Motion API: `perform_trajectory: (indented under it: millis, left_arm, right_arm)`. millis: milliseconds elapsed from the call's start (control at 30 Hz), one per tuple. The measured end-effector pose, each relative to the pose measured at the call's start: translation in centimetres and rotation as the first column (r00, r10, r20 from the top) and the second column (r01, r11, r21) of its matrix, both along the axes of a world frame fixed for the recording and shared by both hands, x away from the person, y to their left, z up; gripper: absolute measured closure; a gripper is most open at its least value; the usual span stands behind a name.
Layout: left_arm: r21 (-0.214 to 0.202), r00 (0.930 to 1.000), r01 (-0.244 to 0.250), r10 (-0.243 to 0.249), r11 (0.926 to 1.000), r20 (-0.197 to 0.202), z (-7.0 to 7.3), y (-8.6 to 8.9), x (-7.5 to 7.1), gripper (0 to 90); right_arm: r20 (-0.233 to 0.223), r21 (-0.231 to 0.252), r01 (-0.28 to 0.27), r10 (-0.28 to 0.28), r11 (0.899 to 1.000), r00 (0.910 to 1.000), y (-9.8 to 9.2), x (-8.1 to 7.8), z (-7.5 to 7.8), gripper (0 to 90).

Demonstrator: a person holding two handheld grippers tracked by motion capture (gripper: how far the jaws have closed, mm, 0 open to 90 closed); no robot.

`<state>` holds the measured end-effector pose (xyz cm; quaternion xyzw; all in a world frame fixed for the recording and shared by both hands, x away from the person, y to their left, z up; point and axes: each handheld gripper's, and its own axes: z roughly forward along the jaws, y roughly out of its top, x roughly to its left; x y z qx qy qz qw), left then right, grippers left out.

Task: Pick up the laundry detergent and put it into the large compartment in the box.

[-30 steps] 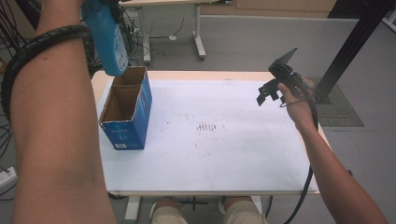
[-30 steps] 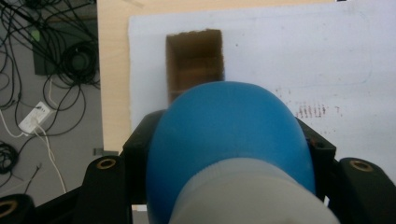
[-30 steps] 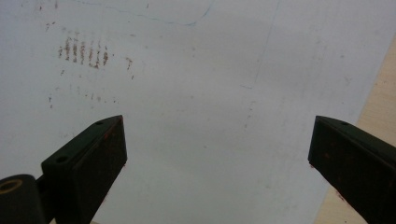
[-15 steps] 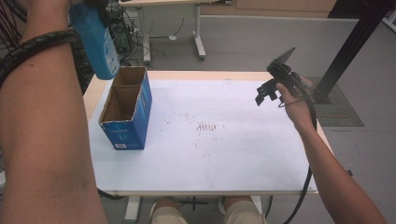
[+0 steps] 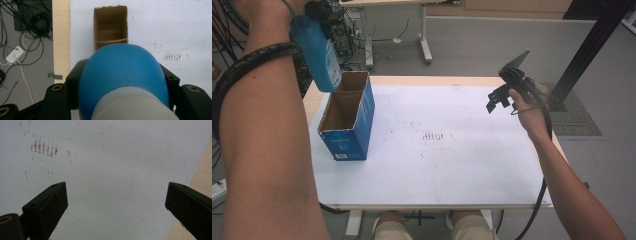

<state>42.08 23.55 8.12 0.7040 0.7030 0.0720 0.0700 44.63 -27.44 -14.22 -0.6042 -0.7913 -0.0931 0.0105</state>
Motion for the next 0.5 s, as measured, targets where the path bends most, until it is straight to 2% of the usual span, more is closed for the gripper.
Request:
perform_trajectory:
  millis: [500]
  left_arm:
    - [-0.006,0.9994,0.002,-0.003,1.0000,-0.035,-2.6,0.1,0.9,39.3]
  right_arm:
    - [-0.001,-0.004,-0.002,0.002,1.000,1.0000,0.0,0.0,0.0,4.4]
